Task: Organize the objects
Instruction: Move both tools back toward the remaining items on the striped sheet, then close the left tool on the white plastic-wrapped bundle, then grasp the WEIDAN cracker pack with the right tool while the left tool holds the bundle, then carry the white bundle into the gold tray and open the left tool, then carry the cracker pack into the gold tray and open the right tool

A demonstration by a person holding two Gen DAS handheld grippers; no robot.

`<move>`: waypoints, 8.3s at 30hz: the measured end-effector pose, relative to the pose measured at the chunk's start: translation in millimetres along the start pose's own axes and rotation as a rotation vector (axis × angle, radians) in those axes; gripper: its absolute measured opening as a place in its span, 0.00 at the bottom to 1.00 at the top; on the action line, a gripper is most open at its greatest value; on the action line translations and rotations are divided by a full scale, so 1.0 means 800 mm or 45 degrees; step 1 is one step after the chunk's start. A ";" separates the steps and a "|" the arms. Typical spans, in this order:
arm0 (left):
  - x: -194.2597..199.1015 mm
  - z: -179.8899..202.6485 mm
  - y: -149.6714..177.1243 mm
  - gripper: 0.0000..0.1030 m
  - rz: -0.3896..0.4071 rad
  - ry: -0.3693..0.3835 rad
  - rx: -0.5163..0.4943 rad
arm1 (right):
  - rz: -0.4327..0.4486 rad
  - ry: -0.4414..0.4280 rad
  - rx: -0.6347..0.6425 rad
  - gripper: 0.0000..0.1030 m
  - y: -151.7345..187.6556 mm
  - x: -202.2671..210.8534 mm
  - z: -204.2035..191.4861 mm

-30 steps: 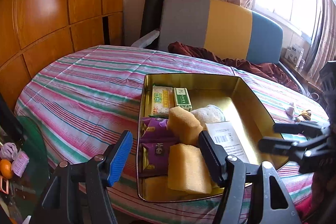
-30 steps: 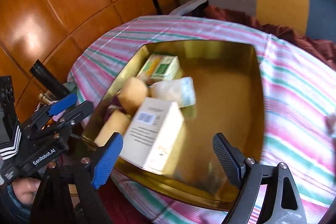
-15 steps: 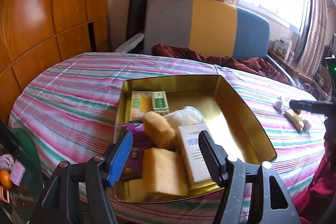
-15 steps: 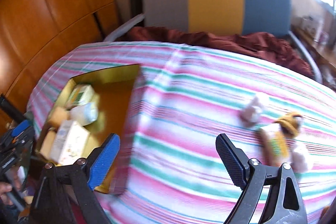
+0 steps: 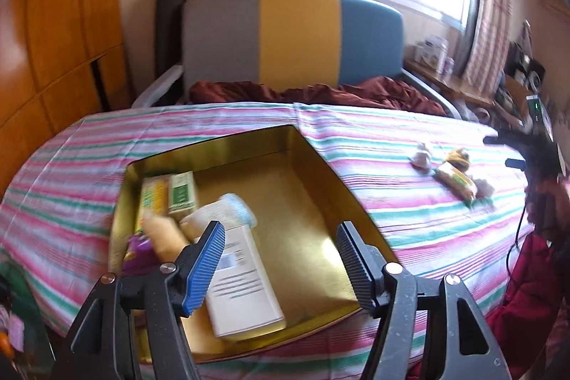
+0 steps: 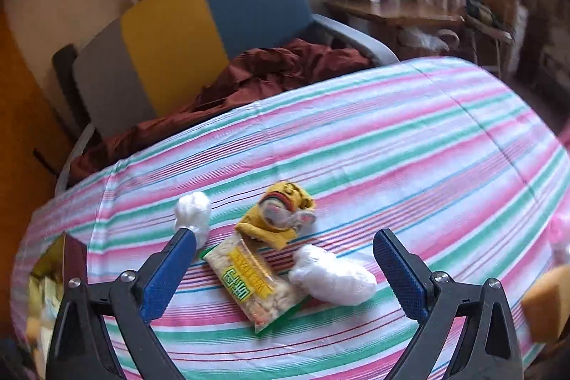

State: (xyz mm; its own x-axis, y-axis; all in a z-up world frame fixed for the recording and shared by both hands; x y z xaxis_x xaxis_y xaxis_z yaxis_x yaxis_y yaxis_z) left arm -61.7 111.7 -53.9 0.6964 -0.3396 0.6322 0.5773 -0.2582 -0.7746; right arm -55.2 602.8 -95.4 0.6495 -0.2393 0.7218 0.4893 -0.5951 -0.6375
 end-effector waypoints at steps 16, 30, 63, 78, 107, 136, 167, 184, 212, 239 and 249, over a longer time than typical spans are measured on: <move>-0.062 0.148 -0.012 0.64 -0.099 0.169 -0.241 | -0.051 -0.063 -0.210 1.00 0.000 -0.004 0.026; -0.129 0.247 -0.024 0.57 -0.251 0.344 -0.276 | 0.016 -0.094 -0.513 1.00 -0.010 0.011 0.077; -0.347 0.336 -0.086 0.32 -0.334 0.324 -0.305 | -0.096 -0.165 -0.598 1.00 0.002 -0.014 0.069; -0.230 0.295 -0.001 0.32 -0.377 0.386 -0.261 | -0.118 -0.081 -0.359 1.00 -0.001 -0.025 0.038; -0.122 0.263 0.084 0.34 -0.186 0.584 -0.273 | -0.353 0.065 0.691 0.45 0.078 -0.100 -0.094; -0.116 0.264 0.088 0.33 -0.126 0.561 -0.347 | -0.362 0.078 0.665 0.48 0.085 -0.100 -0.083; -0.133 -0.085 -0.060 0.32 -0.272 0.235 0.434 | -0.314 0.113 0.755 0.46 0.091 -0.094 -0.086; -0.205 -0.145 -0.031 0.61 -0.428 0.038 0.442 | -0.315 0.110 0.768 0.46 0.090 -0.094 -0.084; -0.024 -0.098 0.006 0.61 -0.033 -0.208 0.144 | -0.346 0.124 0.727 0.40 0.096 -0.084 -0.091; -0.013 -0.190 0.062 0.58 -0.098 -0.152 0.465 | -0.396 -0.440 0.813 0.40 0.223 -0.040 -0.511; -0.014 -0.183 0.061 0.58 -0.092 -0.159 0.450 | -0.357 -0.491 0.838 0.42 0.227 -0.026 -0.490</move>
State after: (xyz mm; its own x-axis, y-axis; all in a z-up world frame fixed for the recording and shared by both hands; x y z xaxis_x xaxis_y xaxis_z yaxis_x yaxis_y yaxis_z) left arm -103.7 -30.0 -101.1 0.6827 -0.2137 0.6988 0.7229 0.0582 -0.6885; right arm -207.9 199.0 -120.9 0.5483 0.2039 0.8110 0.8275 0.0078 -0.5614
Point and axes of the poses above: each gripper's, at about its wrist camera, not at the fingertips, and x roughly against the way its jaws point, z to its right, y to its underside, the point moved 7 cm from there along -x, roughly the way its jaws point, and after that the axes turned 3 degrees about z, right-handed, at the moved point
